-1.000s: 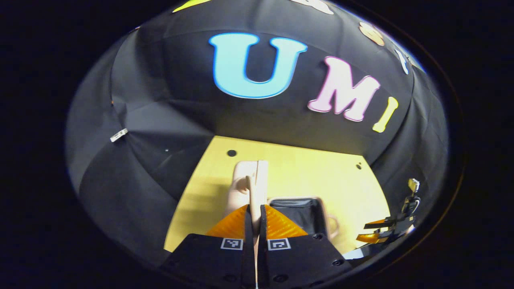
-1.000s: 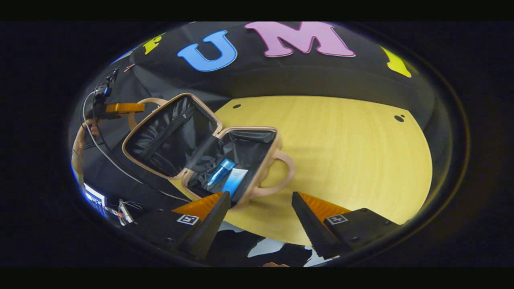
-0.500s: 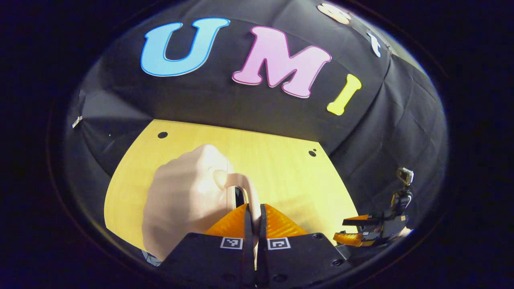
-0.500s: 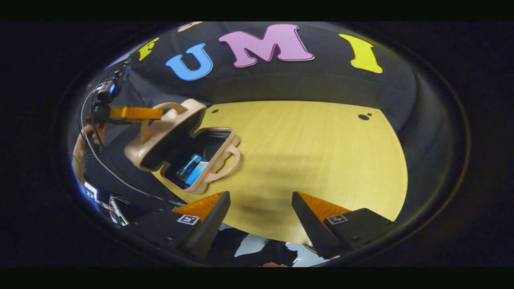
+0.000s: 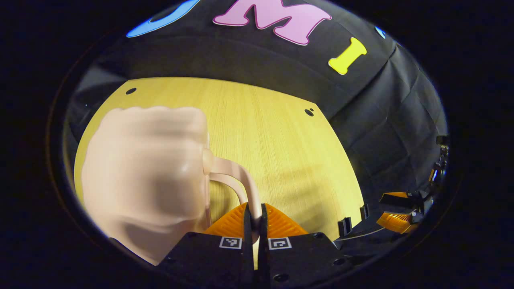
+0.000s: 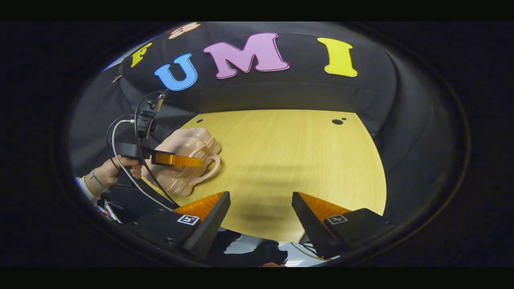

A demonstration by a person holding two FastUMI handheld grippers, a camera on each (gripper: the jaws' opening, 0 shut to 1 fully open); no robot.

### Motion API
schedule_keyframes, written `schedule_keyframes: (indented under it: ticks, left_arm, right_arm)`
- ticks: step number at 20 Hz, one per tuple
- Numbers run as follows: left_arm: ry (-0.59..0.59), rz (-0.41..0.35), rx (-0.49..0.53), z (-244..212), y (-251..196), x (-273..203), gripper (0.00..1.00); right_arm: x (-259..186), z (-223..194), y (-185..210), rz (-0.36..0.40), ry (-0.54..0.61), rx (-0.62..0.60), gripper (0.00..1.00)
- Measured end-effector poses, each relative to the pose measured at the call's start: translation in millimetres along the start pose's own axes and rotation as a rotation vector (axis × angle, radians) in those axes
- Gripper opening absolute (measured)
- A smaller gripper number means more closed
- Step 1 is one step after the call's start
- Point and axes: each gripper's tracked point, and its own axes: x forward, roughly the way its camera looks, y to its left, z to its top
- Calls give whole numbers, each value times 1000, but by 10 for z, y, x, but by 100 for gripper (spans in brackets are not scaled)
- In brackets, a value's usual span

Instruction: First open the suitcase, pack the skin care products into it, and then close the suitcase.

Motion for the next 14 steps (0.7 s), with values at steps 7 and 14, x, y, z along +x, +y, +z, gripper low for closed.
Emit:
schedule_keyframes:
  ticks: [7,14]
  left_arm:
    - [-28,95,235,123,-104,-158,72]
    - [-448,78,397,1116,-746,-1212,89]
  right_arm:
    - [-39,212,89,-98,-92,34,98]
    - [-344,1054,344,-152,-357,-35,98]
